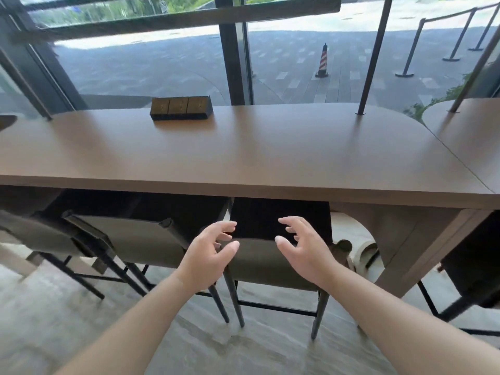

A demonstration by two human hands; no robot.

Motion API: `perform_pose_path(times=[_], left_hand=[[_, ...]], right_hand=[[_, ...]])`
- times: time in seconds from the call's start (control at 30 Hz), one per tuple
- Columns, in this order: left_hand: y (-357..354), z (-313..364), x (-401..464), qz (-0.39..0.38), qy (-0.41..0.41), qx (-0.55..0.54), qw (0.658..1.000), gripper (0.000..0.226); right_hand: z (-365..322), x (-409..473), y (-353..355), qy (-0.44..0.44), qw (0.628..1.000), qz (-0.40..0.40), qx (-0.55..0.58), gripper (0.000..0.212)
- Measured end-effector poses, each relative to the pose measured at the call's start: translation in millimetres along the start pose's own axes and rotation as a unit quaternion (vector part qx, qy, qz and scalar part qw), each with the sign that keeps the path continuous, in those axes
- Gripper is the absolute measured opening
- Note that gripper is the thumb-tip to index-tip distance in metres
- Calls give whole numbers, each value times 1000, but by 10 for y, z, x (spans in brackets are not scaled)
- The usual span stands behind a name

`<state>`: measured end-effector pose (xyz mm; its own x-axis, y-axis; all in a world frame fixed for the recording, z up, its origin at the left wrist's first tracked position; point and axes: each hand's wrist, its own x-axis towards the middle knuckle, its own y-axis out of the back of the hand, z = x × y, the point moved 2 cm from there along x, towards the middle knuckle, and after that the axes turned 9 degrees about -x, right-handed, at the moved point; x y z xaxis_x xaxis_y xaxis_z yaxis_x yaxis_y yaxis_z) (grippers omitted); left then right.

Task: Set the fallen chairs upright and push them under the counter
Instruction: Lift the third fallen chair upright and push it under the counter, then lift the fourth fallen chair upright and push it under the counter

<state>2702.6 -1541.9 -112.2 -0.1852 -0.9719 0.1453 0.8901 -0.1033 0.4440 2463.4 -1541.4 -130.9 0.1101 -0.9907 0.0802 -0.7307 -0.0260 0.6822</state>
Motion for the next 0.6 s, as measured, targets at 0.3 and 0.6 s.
perform_pose_path(times=[0.3, 0.6], left_hand=[[357, 124, -653, 163, 134, -245, 946, 28], [1229, 14, -1461, 227, 154, -322, 906, 23]], right_hand=[[-637, -142, -343, -113, 943, -57, 306, 20], [-1661, -471, -1087, -156, 882, -119, 429, 32]])
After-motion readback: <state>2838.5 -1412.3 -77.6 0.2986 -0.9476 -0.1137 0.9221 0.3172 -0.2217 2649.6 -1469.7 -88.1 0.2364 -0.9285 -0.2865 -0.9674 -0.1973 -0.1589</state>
